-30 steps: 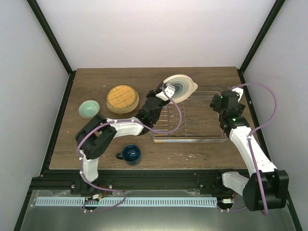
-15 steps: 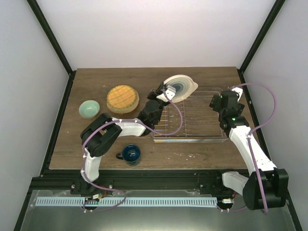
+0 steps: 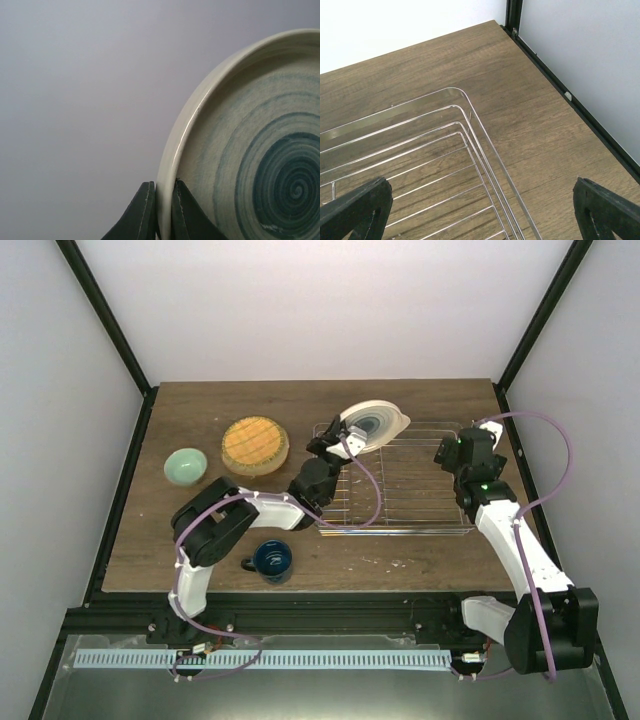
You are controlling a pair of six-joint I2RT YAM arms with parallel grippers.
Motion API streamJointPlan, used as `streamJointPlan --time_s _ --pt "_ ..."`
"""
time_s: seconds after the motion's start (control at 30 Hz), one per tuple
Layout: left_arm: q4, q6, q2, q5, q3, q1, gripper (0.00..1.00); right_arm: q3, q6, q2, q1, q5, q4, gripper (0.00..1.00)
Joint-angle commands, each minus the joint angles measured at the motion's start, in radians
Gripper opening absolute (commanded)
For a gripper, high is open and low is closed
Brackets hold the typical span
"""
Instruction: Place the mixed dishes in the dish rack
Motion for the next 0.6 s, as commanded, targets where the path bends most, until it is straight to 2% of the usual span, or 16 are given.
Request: streamJointPlan --time_s 0.0,0.57 --pt "0.251 0.044 0.002 -0.012 -0.008 -0.031 0.0 -0.001 -0.004 0.001 -0.006 0.004 0.018 1.0" --pt "0.337 0.114 -0.021 0.008 -0.053 -0.05 0.0 -0.004 -0.008 0.002 -0.006 -0.001 0.016 1.0"
